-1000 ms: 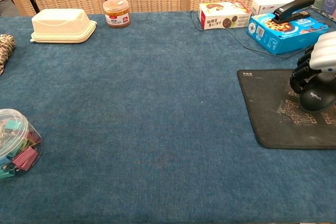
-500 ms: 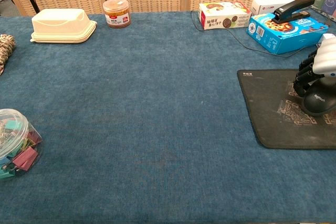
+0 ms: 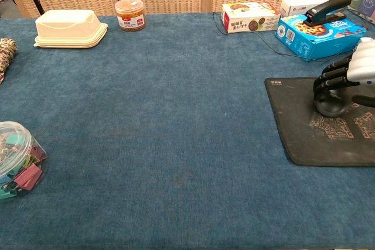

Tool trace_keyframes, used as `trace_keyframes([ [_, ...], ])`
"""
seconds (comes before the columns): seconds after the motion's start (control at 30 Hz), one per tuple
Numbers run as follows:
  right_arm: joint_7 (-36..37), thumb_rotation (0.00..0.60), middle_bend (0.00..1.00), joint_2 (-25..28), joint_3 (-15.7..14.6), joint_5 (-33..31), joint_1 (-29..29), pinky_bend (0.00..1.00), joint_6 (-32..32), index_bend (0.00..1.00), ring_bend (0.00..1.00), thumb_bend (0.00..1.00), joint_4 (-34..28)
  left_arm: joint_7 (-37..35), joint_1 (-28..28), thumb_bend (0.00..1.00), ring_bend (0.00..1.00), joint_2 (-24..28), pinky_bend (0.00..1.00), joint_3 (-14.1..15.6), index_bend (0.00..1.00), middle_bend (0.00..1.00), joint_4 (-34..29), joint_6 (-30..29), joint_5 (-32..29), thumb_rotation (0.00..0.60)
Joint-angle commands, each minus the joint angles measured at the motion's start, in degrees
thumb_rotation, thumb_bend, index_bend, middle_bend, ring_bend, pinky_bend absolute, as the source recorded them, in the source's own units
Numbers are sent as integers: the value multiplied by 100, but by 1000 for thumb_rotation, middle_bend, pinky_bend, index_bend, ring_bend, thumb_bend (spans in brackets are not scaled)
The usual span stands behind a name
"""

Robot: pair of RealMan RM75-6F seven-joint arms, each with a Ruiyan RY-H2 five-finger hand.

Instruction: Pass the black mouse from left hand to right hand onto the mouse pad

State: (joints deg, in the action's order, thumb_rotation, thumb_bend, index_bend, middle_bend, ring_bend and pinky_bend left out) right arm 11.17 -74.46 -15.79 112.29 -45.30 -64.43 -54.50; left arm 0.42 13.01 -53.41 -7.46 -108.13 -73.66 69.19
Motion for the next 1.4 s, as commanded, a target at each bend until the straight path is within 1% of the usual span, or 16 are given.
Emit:
trace_keyframes([
  [0.03,-82,600,172,22,0,9,3,400,-4,191,191,667,-30,-16,-6,38,0,8,0,0,0,0,1,-3,8,600],
  [0.27,-297,600,157,240,-31,24,52,400,-67,179,190,666,-302,-108,-25,38,0,47,0,-7,0,0,6,-5,26,600],
  [0.4,-441,600,154,460,-14,-14,115,400,-159,181,190,666,-588,-167,-37,38,0,78,0,16,0,0,-1,11,92,600],
  [0.5,-612,600,151,752,65,-84,243,400,-439,179,190,659,-890,-257,-72,38,0,114,0,33,0,0,1,-21,171,600],
  [0.57,-673,600,146,899,124,-156,330,395,-583,174,188,632,-1063,-305,-93,37,0,132,0,44,0,0,5,-41,215,600],
  [0.67,-744,600,117,1107,247,-361,515,346,-785,153,165,522,-1312,-347,-134,37,0,145,0,69,0,0,8,-96,292,600],
  [0.77,-882,600,51,1232,389,-637,729,220,-915,88,89,321,-1510,-328,-180,38,0,141,0,109,0,0,0,-157,367,600],
  [0.83,-974,600,13,1306,495,-931,925,136,-944,39,33,205,-1726,-308,-218,38,0,136,0,156,0,0,-7,-198,445,600],
  [0.93,-1004,600,0,1409,613,-1394,1185,38,-895,1,0,83,-2128,-306,-282,38,0,140,0,219,0,0,-24,-268,548,600],
  [1.0,-977,600,0,1458,688,-1643,1343,8,-916,0,0,36,-2389,-324,-327,38,0,149,0,251,0,0,-38,-320,610,600],
  [1.07,-900,600,0,1484,746,-1859,1528,0,-995,0,0,6,-2627,-364,-378,38,0,158,0,281,0,0,-51,-387,680,600],
  [1.27,-457,600,0,1475,842,-2385,2177,0,-1439,0,0,0,-3312,-554,-568,38,0,149,0,428,0,0,-39,-550,875,600],
  [1.4,-245,600,0,1457,838,-2462,2590,0,-1795,0,0,0,-3615,-707,-701,38,0,116,0,549,0,0,65,-626,1001,600],
])
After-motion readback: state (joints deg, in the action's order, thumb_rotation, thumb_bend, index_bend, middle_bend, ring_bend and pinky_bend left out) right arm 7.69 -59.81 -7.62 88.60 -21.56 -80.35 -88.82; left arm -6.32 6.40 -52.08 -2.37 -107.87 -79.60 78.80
